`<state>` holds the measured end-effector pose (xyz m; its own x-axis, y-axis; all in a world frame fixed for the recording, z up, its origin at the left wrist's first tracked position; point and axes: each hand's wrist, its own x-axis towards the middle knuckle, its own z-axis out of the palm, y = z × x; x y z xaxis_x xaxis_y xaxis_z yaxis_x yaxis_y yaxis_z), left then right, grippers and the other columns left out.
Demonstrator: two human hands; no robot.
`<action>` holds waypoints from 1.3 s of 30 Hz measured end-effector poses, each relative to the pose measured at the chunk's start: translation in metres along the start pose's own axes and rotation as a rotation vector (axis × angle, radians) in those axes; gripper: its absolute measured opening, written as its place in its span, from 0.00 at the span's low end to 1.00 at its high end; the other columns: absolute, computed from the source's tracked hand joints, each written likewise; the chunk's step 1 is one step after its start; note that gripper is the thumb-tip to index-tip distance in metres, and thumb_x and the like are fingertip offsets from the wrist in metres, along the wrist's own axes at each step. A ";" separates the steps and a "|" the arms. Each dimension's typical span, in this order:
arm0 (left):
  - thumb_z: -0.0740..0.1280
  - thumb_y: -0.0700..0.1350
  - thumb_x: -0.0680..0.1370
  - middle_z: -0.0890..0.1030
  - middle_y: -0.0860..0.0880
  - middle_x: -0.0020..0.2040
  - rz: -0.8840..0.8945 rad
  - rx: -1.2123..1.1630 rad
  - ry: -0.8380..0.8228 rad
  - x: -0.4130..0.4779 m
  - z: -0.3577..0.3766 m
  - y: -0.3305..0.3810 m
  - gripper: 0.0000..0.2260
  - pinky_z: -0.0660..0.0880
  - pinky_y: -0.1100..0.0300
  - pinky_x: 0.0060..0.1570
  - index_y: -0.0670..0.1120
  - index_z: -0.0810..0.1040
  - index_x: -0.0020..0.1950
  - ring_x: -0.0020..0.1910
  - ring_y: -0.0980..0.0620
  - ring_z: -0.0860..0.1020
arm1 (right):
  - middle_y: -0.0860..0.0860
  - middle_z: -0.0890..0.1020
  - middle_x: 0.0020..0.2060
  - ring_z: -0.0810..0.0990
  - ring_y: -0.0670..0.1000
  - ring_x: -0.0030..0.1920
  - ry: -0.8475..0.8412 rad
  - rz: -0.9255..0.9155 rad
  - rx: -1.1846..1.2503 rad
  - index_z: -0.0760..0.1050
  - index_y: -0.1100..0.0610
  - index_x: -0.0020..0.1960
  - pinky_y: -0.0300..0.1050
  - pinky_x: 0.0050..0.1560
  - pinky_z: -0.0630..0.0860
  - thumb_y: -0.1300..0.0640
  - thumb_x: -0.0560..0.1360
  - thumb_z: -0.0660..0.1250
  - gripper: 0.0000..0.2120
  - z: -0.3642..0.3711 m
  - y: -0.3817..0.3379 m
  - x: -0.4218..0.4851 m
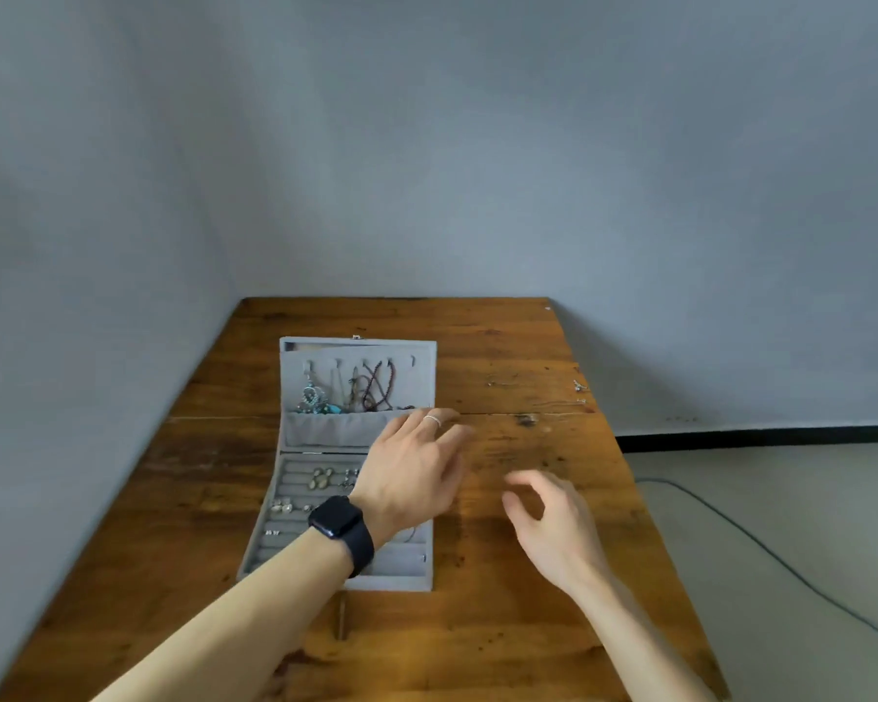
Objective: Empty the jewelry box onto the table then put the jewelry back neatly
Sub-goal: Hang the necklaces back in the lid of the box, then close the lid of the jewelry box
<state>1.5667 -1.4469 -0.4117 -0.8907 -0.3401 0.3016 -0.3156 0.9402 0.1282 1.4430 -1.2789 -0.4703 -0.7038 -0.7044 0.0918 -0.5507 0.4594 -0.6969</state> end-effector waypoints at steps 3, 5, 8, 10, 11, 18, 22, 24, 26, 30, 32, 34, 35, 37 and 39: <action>0.62 0.52 0.79 0.75 0.51 0.69 -0.053 -0.030 0.068 -0.033 -0.016 -0.026 0.17 0.72 0.51 0.62 0.57 0.74 0.67 0.64 0.49 0.74 | 0.39 0.78 0.57 0.72 0.41 0.62 -0.034 -0.010 0.009 0.77 0.42 0.59 0.35 0.59 0.66 0.47 0.79 0.65 0.10 0.022 -0.011 -0.013; 0.64 0.51 0.79 0.74 0.51 0.69 -0.164 -0.110 0.111 -0.050 -0.025 -0.047 0.17 0.73 0.50 0.62 0.56 0.74 0.68 0.65 0.49 0.73 | 0.38 0.79 0.56 0.73 0.41 0.62 -0.047 -0.014 0.023 0.78 0.43 0.59 0.36 0.59 0.67 0.47 0.78 0.66 0.10 0.034 -0.017 -0.017; 0.67 0.47 0.78 0.73 0.50 0.67 -0.335 -0.280 0.228 -0.065 -0.036 -0.077 0.17 0.75 0.53 0.59 0.54 0.75 0.67 0.66 0.50 0.71 | 0.36 0.79 0.54 0.72 0.42 0.61 -0.010 -0.015 0.038 0.79 0.45 0.59 0.37 0.57 0.67 0.45 0.78 0.66 0.11 0.048 -0.028 -0.019; 0.67 0.44 0.78 0.71 0.50 0.67 -0.490 -0.429 0.286 -0.067 -0.041 -0.095 0.18 0.72 0.57 0.60 0.54 0.74 0.68 0.67 0.51 0.70 | 0.37 0.79 0.55 0.71 0.43 0.61 0.010 -0.011 0.043 0.79 0.46 0.59 0.40 0.58 0.68 0.43 0.78 0.65 0.13 0.056 -0.037 -0.017; 0.68 0.44 0.78 0.70 0.50 0.67 -0.577 -0.503 0.318 -0.066 -0.044 -0.103 0.18 0.71 0.58 0.61 0.53 0.73 0.68 0.66 0.52 0.70 | 0.38 0.79 0.56 0.71 0.44 0.62 0.011 -0.014 0.040 0.78 0.46 0.60 0.41 0.60 0.68 0.42 0.77 0.65 0.14 0.061 -0.041 -0.015; 0.71 0.47 0.77 0.71 0.49 0.70 -0.903 -0.967 0.254 -0.039 -0.055 -0.154 0.29 0.70 0.55 0.61 0.52 0.65 0.76 0.65 0.50 0.72 | 0.43 0.80 0.60 0.73 0.47 0.63 0.117 -0.123 -0.167 0.80 0.49 0.62 0.44 0.61 0.67 0.37 0.78 0.55 0.24 0.091 -0.040 -0.020; 0.71 0.43 0.74 0.76 0.46 0.69 -0.901 -1.166 0.055 -0.021 -0.060 -0.175 0.34 0.70 0.47 0.68 0.53 0.64 0.78 0.65 0.46 0.76 | 0.43 0.81 0.60 0.73 0.47 0.63 0.147 -0.123 -0.181 0.81 0.48 0.62 0.45 0.60 0.69 0.37 0.78 0.54 0.25 0.095 -0.038 -0.019; 0.70 0.39 0.72 0.81 0.46 0.63 -0.890 -1.198 0.017 -0.015 -0.064 -0.179 0.32 0.73 0.43 0.66 0.51 0.68 0.76 0.61 0.46 0.80 | 0.43 0.81 0.59 0.74 0.47 0.63 0.155 -0.127 -0.190 0.81 0.48 0.61 0.46 0.59 0.69 0.37 0.78 0.54 0.24 0.095 -0.039 -0.018; 0.70 0.36 0.73 0.82 0.47 0.59 -0.857 -1.172 0.024 -0.011 -0.068 -0.178 0.32 0.77 0.46 0.60 0.51 0.68 0.75 0.58 0.46 0.81 | 0.43 0.82 0.58 0.75 0.48 0.62 0.173 -0.132 -0.182 0.82 0.49 0.60 0.47 0.59 0.70 0.38 0.78 0.55 0.24 0.096 -0.042 -0.019; 0.69 0.35 0.76 0.80 0.50 0.56 -0.737 -1.038 0.103 -0.013 -0.073 -0.171 0.30 0.79 0.65 0.38 0.57 0.68 0.74 0.53 0.52 0.80 | 0.44 0.83 0.57 0.75 0.48 0.61 0.186 -0.128 -0.164 0.82 0.50 0.59 0.49 0.58 0.72 0.40 0.78 0.57 0.23 0.093 -0.045 -0.018; 0.70 0.36 0.76 0.78 0.51 0.57 -0.646 -0.885 0.153 -0.019 -0.074 -0.166 0.27 0.77 0.69 0.37 0.56 0.70 0.71 0.56 0.53 0.77 | 0.44 0.83 0.57 0.75 0.49 0.61 0.185 -0.130 -0.167 0.83 0.50 0.59 0.50 0.58 0.73 0.40 0.77 0.57 0.22 0.093 -0.044 -0.019; 0.72 0.39 0.76 0.78 0.53 0.57 -0.564 -0.723 0.212 -0.028 -0.077 -0.162 0.22 0.76 0.68 0.41 0.54 0.72 0.66 0.57 0.54 0.77 | 0.45 0.83 0.56 0.76 0.49 0.60 0.190 -0.131 -0.163 0.83 0.51 0.58 0.50 0.58 0.73 0.40 0.77 0.57 0.22 0.093 -0.042 -0.020; 0.73 0.40 0.75 0.78 0.53 0.57 -0.531 -0.659 0.238 -0.033 -0.079 -0.160 0.20 0.76 0.66 0.42 0.52 0.72 0.64 0.55 0.54 0.78 | 0.45 0.83 0.56 0.76 0.49 0.60 0.196 -0.131 -0.159 0.83 0.51 0.58 0.51 0.58 0.73 0.40 0.77 0.57 0.23 0.094 -0.042 -0.020; 0.74 0.42 0.75 0.79 0.52 0.54 -0.488 -0.520 0.270 -0.045 -0.083 -0.152 0.19 0.79 0.59 0.44 0.51 0.71 0.61 0.50 0.53 0.79 | 0.45 0.83 0.56 0.76 0.50 0.60 0.210 -0.127 -0.149 0.83 0.51 0.57 0.51 0.59 0.73 0.40 0.76 0.57 0.23 0.094 -0.042 -0.020; 0.72 0.45 0.76 0.80 0.52 0.52 -0.437 -0.345 0.264 -0.061 -0.084 -0.144 0.17 0.81 0.53 0.43 0.52 0.70 0.61 0.48 0.50 0.79 | 0.46 0.84 0.56 0.77 0.50 0.60 0.211 -0.127 -0.136 0.83 0.52 0.57 0.51 0.59 0.74 0.39 0.76 0.57 0.23 0.093 -0.043 -0.020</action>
<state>1.6939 -1.5630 -0.3687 -0.5780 -0.7273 0.3700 -0.4699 0.6674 0.5777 1.5231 -1.3349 -0.5085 -0.6957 -0.6389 0.3284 -0.6853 0.4531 -0.5702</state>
